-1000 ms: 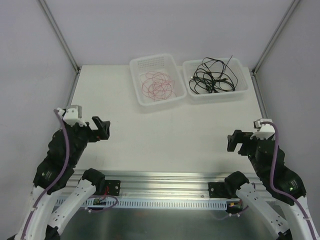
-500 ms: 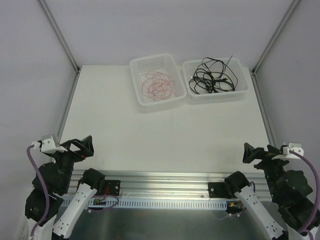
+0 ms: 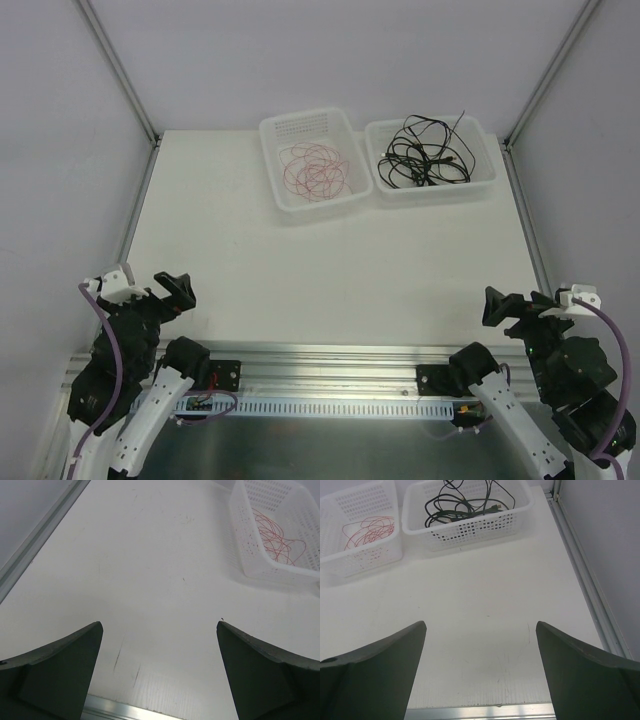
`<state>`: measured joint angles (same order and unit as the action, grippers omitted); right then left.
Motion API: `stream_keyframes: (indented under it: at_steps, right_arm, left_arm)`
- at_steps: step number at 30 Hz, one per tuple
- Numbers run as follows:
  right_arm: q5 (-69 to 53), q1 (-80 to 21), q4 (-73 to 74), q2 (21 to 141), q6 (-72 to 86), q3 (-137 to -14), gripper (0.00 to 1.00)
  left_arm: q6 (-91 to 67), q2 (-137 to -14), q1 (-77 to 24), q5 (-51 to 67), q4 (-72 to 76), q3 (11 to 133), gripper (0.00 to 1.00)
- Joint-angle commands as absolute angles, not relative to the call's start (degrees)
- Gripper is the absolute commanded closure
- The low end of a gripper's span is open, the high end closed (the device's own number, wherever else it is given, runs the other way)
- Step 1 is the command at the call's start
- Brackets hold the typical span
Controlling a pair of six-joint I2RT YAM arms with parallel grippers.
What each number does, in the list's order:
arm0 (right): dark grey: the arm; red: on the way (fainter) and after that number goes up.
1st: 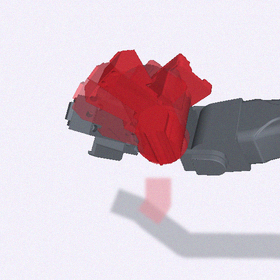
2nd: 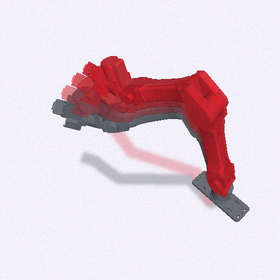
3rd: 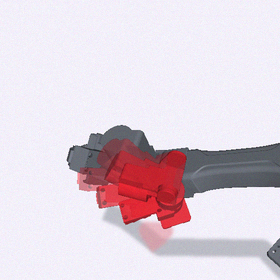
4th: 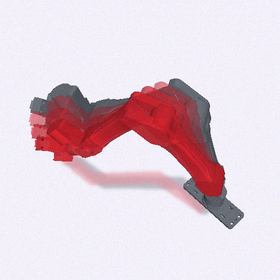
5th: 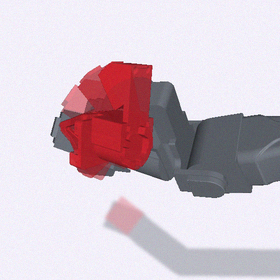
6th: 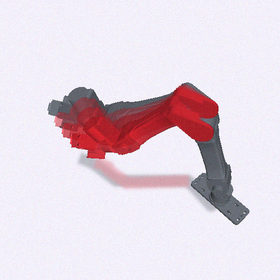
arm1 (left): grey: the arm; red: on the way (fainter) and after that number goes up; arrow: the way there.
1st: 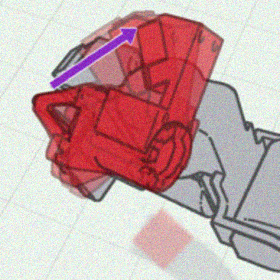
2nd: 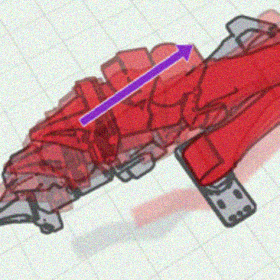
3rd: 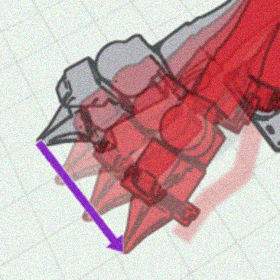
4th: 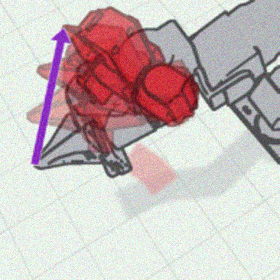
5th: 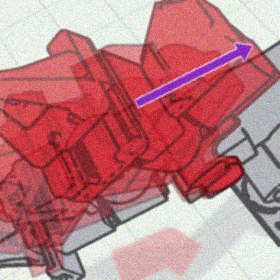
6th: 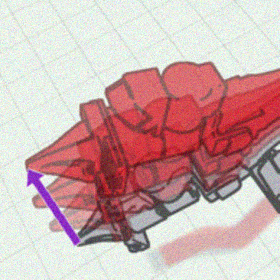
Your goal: Untangle the cables
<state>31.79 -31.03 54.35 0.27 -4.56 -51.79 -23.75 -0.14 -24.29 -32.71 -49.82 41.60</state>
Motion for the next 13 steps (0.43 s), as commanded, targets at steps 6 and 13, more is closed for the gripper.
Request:
stream_keyframes:
  at_steps: [6,13]
  right_arm:
    - [32.43,-31.38,54.58,-6.50,-3.16,-51.59,0.03]
    - [32.26,-31.46,55.20,-6.50,-2.99,-52.47,0.03]
  left_arm:
    - [-25.49,9.40,-24.08,-34.89,-49.04,41.31,0.01]
    - [-25.58,9.40,-24.08,-35.07,-49.04,41.13,0.01]
